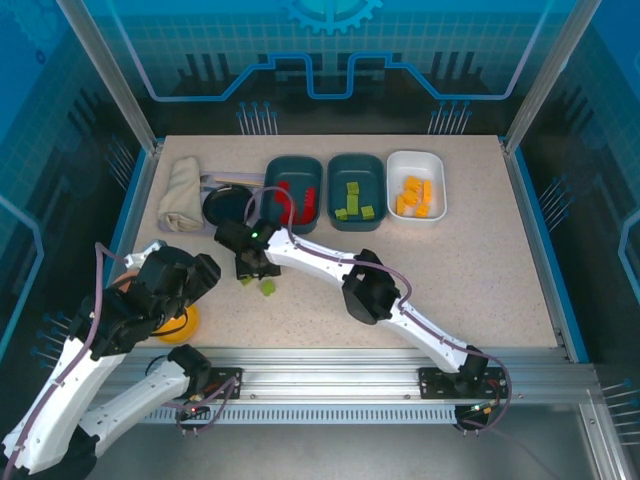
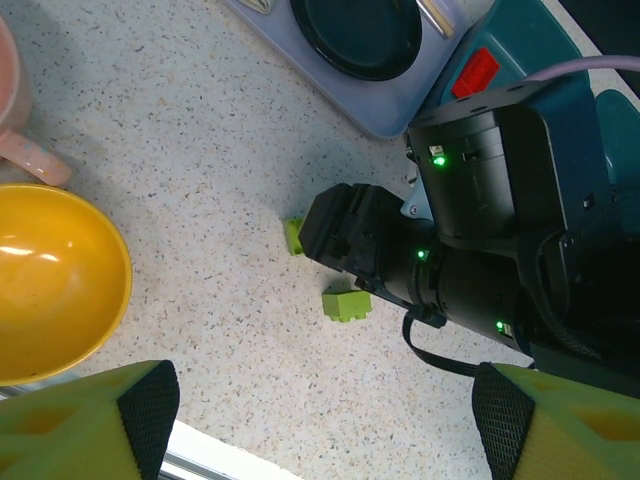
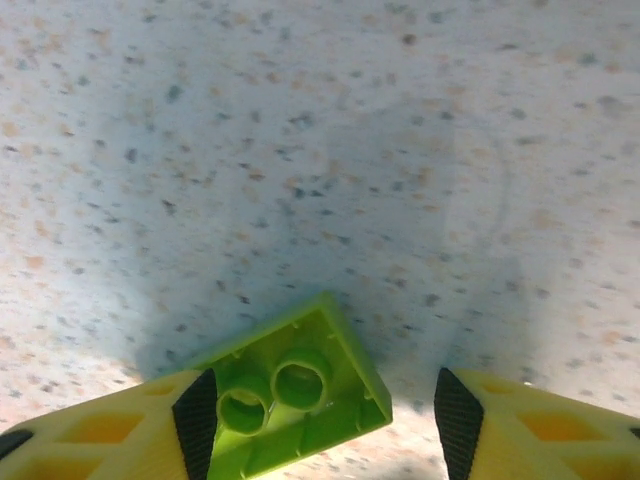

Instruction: Sort the legos into containers by color

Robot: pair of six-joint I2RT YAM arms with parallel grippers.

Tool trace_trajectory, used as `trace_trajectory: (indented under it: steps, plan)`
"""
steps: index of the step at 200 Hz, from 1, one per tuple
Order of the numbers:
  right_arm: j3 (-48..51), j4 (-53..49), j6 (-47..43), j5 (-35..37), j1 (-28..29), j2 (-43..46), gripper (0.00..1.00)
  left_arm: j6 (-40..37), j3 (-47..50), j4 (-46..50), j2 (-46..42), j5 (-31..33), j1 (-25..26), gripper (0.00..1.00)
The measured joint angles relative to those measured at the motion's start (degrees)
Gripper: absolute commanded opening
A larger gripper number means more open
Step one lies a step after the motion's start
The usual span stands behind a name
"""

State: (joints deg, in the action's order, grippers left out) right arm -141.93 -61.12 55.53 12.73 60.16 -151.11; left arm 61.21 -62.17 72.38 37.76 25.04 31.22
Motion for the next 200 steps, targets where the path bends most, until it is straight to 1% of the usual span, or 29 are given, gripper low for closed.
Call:
trace_trajectory:
  steps: [26, 50, 67, 85, 108, 139, 160, 178, 200]
  plan:
    - [10.0, 0.7, -0.1, 1.0, -1.4, 5.8, 0.56, 0.0, 0.6, -0.9, 0.0, -0.4, 0.0, 0.81]
    - [21.9, 2.1, -0.5, 1.9, -4.5, 12.7, 0.55, -0.9, 1.7, -3.5, 0.2, -2.5, 0.0, 0.81]
    - [31.3, 3.6, -1.1, 2.2, -7.4, 18.3, 0.54, -2.7, 3.0, -7.2, 1.3, -6.0, 0.0, 0.81]
    - [40.2, 5.0, -2.2, 2.9, -10.7, 23.7, 0.53, -4.3, 4.3, -11.7, 4.7, -10.6, 0.0, 0.81]
    - [48.3, 6.4, -4.0, 3.6, -13.8, 28.9, 0.53, -4.9, 5.7, -16.7, 8.9, -14.5, 0.7, 0.81]
    - [54.4, 6.8, -5.3, 4.7, -14.8, 33.4, 0.61, -6.2, 6.2, -21.0, 10.8, -17.5, 1.0, 0.81]
    - [55.8, 6.6, -4.6, 4.8, -14.8, 36.2, 0.69, -7.6, 6.2, -24.0, 12.4, -20.1, 1.2, 0.81]
    - [55.8, 6.6, -1.6, 4.4, -14.8, 38.9, 0.77, -8.9, 6.2, -26.9, 15.0, -22.6, 1.6, 0.81]
    - [55.8, 6.6, 3.4, 2.2, -14.9, 40.3, 0.83, -10.4, 6.2, -29.5, 18.1, -24.9, 2.0, 0.81]
